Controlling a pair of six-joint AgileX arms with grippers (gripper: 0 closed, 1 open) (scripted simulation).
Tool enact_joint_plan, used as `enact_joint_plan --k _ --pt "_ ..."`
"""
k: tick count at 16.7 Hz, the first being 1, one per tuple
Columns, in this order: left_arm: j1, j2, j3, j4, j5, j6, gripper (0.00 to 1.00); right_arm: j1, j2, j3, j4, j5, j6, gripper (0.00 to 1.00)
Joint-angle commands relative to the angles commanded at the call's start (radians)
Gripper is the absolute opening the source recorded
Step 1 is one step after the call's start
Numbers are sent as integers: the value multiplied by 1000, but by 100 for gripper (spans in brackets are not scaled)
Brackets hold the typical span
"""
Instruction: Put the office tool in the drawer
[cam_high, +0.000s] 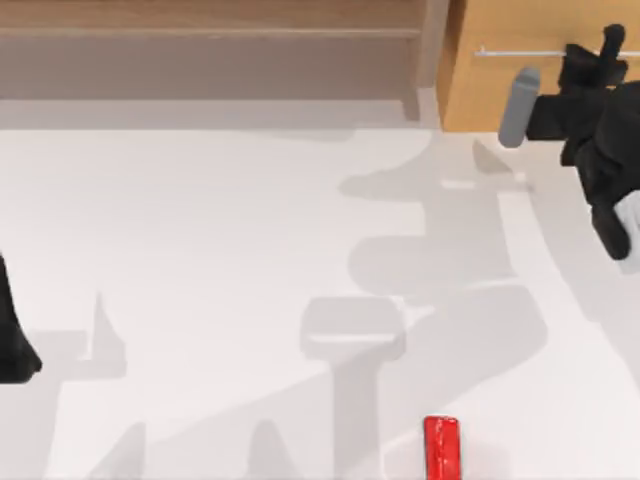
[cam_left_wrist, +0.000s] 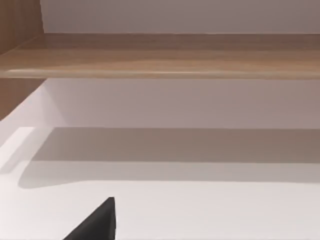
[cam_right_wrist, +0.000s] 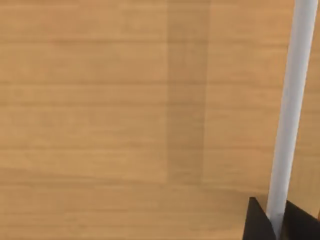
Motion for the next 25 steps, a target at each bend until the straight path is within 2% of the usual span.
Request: enact_joint_plan --k 9,17,25 --pt "0 0 0 0 0 0 100 4 0 -5 0 0 3 0" --pt "0 0 0 0 0 0 100 36 -108 -265 143 31 -2 0" --pt "0 0 0 0 0 0 100 42 -123 -325 173 44 3 0"
